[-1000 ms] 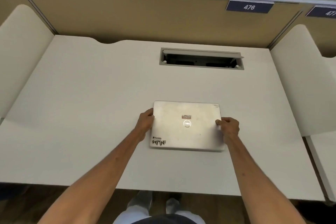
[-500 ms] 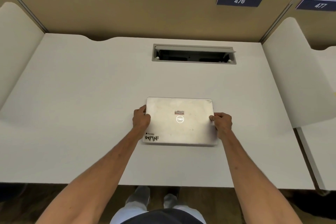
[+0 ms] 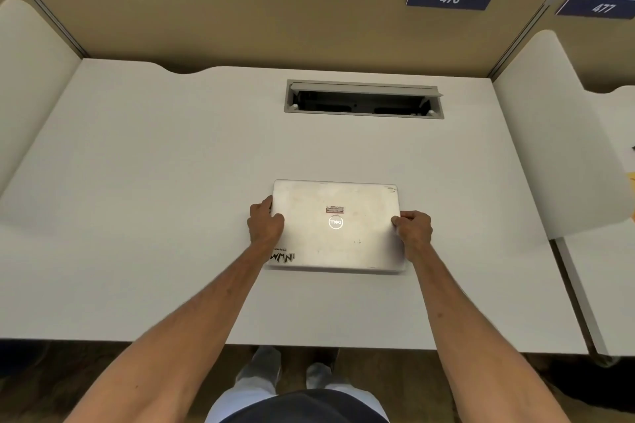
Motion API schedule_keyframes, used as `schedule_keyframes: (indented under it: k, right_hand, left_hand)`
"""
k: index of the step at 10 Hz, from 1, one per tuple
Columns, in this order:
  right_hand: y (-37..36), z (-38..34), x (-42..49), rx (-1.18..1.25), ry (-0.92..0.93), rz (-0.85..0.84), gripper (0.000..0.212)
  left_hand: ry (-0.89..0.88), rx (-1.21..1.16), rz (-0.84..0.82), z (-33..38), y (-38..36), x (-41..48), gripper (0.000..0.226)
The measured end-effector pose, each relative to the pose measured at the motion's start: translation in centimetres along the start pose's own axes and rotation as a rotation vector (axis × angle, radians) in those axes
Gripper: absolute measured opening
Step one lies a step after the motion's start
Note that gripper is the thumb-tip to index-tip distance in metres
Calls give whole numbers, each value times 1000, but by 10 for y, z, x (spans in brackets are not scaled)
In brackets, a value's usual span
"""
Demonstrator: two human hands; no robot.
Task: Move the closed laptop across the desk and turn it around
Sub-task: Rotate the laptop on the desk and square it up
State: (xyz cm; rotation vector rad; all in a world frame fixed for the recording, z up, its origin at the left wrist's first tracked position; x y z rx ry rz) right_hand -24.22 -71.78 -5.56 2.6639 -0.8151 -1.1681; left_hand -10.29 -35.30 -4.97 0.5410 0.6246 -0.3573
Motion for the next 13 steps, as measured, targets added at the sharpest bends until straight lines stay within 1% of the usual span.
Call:
schedule_keyframes:
  k: [2, 3, 4, 5, 6, 7, 8, 10, 11, 12, 13]
  right_hand:
    - [-1, 1, 0, 3, 7, -7, 36]
    - [0, -2, 0, -3, 7, -21, 36]
    - [-2, -8, -5, -103, 33, -16, 37]
    - [-13, -29, -21, -436, 162, 34, 46]
    - [-45, -50, -40, -764, 355, 4, 61]
    - [-82, -54, -51, -1035, 460, -89, 68]
    - [-104, -52, -56, -1121, 485, -150, 67]
    - [-118, -44, -66, -1189, 523, -154, 64]
    - [-120, -43, -72, -1220, 539, -141, 63]
    - [-120, -53, -75, -1223, 533, -114, 64]
    - [-121, -77, -79, -1215, 551, -72, 64]
  left_hand:
    - [38, 70, -11, -2, -6, 0, 56]
    - [44, 132, -20, 3, -13, -1, 61]
    - [19, 207, 14, 6, -20, -8, 69]
    - [-63, 404, 85, 10, -22, -20, 76]
    - [-228, 758, 112, 18, -32, -29, 75]
    - [-337, 959, 64, 18, -45, -32, 69]
    - [-359, 991, 55, 15, -47, -30, 68]
    - [-410, 966, 30, 18, -50, -29, 69]
    - [-431, 968, 18, 24, -52, -32, 69]
    - [-474, 986, 44, 40, -47, -36, 69]
    - [-469, 1012, 90, 72, -38, -38, 69]
Point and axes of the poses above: each hand's wrist, its own x-axis towards the middle knuckle, its own y-axis out of the back of the hand, z = x × y, the point moved 10 cm from there along x, towards the middle knuckle, and after that the axes turned 15 degrees about -z, right-handed, at the moved point
